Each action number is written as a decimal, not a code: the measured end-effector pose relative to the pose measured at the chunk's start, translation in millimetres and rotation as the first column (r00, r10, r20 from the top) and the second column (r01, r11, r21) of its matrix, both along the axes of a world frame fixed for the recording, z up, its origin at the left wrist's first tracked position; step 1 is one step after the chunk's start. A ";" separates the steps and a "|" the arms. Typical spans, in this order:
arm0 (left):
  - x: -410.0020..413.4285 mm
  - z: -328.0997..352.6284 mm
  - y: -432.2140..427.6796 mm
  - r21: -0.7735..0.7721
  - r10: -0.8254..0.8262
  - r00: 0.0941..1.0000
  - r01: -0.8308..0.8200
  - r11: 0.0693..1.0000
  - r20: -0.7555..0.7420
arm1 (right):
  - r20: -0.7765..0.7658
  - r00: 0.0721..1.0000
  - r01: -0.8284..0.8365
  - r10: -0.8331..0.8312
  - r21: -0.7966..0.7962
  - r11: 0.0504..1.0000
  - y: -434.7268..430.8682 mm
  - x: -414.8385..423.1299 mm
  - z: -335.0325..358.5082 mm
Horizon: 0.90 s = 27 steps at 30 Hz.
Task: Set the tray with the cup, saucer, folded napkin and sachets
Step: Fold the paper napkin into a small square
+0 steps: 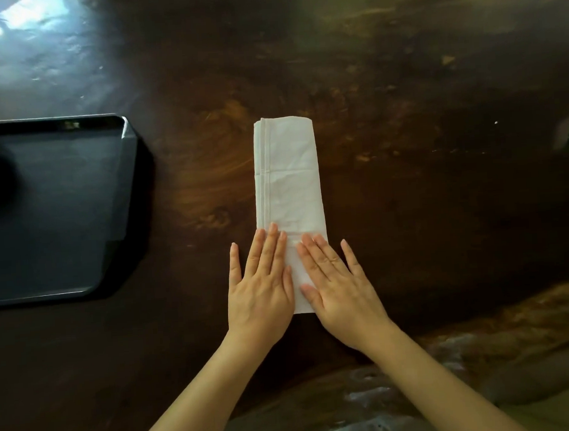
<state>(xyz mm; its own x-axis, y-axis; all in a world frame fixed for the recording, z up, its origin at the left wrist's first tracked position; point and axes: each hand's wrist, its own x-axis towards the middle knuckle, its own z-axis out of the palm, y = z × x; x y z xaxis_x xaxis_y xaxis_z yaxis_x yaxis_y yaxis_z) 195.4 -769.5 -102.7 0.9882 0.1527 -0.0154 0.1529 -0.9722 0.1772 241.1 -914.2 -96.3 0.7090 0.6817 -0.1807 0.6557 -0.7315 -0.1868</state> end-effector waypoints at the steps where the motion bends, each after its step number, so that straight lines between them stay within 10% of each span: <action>1: -0.4 -0.5 0.7 -0.005 0.003 1.000 -0.003 1.000 0.003 | 0.002 1.000 0.007 -0.007 -0.014 1.000 -1.5 2.1 -0.8; 9: -0.2 -2.0 -0.4 -0.025 0.037 0.999 -0.037 0.999 0.014 | 0.015 0.995 0.099 -0.098 -0.043 0.994 14.7 70.3 4.5; 13: -0.4 -1.3 -1.0 -0.031 0.050 0.999 -0.049 0.998 0.014 | -0.065 0.954 0.299 -0.292 0.259 0.919 43.1 134.5 19.3; 18: 0.4 0.7 -1.1 -0.048 0.055 0.998 -0.055 0.997 0.003 | -0.663 0.562 0.798 -0.494 0.279 0.533 91.3 198.2 40.2; 27: -0.4 1.0 -1.1 -0.068 0.052 0.999 -0.051 0.996 0.009 | -0.883 0.407 0.843 -0.234 0.264 0.469 108.8 217.4 57.3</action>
<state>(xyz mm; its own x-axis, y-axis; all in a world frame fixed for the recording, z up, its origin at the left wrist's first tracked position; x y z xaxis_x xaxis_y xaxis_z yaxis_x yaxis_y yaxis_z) 195.0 -770.6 -101.7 0.9791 0.2025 -0.0170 0.2005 -0.9488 0.2441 458.6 -805.4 -39.0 0.7994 0.3078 -0.5159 -0.4151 -0.3376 -0.8448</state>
